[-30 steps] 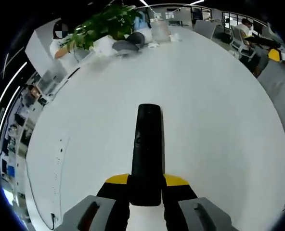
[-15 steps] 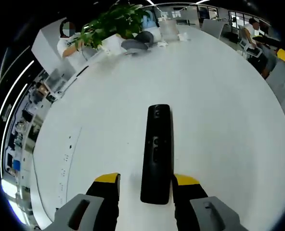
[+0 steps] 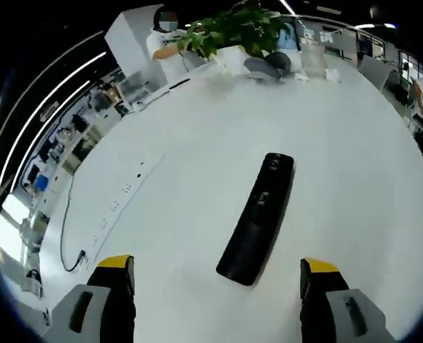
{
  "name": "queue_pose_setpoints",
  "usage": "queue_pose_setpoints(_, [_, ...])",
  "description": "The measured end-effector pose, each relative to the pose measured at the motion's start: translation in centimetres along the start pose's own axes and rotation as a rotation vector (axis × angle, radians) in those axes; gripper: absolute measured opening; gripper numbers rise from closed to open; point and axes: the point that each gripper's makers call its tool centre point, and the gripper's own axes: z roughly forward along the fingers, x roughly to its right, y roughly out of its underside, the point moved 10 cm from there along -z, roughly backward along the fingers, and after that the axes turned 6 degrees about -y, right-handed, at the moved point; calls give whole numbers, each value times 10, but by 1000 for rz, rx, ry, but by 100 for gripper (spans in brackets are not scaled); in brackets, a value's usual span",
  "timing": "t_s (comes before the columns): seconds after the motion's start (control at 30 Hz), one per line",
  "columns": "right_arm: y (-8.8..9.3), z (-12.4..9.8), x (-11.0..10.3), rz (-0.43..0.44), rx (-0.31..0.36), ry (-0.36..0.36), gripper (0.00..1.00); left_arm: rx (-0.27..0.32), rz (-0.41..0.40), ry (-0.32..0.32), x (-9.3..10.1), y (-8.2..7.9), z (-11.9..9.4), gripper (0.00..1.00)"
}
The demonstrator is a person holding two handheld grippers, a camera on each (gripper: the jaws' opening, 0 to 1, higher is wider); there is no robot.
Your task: Press the specified remote control buttons in sequence, fully releasing each button before pressing the next.
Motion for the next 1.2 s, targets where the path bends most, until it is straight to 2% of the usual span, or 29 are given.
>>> queue_pose_setpoints(0.07, [-1, 0, 0, -6, 9, -4, 98, 41, -64, -6, 1, 0, -8, 100])
queue_pose_setpoints(0.23, [0, 1, -4, -40, 1, -20, 99, 99, -187, -16, 7, 5, -37, 100])
queue_pose_setpoints(0.27, [0, 0, -4, -39, 3, -24, 99, 119, -227, -14, 10, 7, -47, 100])
queue_pose_setpoints(0.37, [-1, -1, -6, -46, 9, -31, 99, 153, -280, -27, 18, 18, -72, 100])
queue_pose_setpoints(0.4, [-1, -1, -7, -51, 9, -32, 99, 172, -302, -34, 21, 21, -78, 100])
queue_pose_setpoints(0.43, [-1, -2, -8, -56, 9, -35, 99, 216, -323, -45, 25, 24, -88, 100])
queue_pose_setpoints(0.5, [-1, -2, -9, -64, 12, -35, 99, 265, -320, -92, 29, 30, -107, 99])
queue_pose_setpoints(0.6, [-2, -4, -10, -65, 20, -44, 99, 276, -307, -105, 35, 37, -124, 97])
queue_pose_setpoints(0.73, [-2, -4, -12, -90, 32, -50, 99, 332, -350, -116, 48, 41, -149, 98])
queue_pose_setpoints(0.93, [-3, -4, -12, -91, 41, -53, 99, 354, -361, -144, 69, 54, -169, 99])
queue_pose_setpoints(1.1, [-3, -4, -13, -85, 43, -62, 99, 365, -361, -196, 88, 68, -183, 100])
queue_pose_setpoints(1.2, [-3, -4, -12, -74, 38, -65, 99, 413, -432, -207, 99, 73, -194, 100])
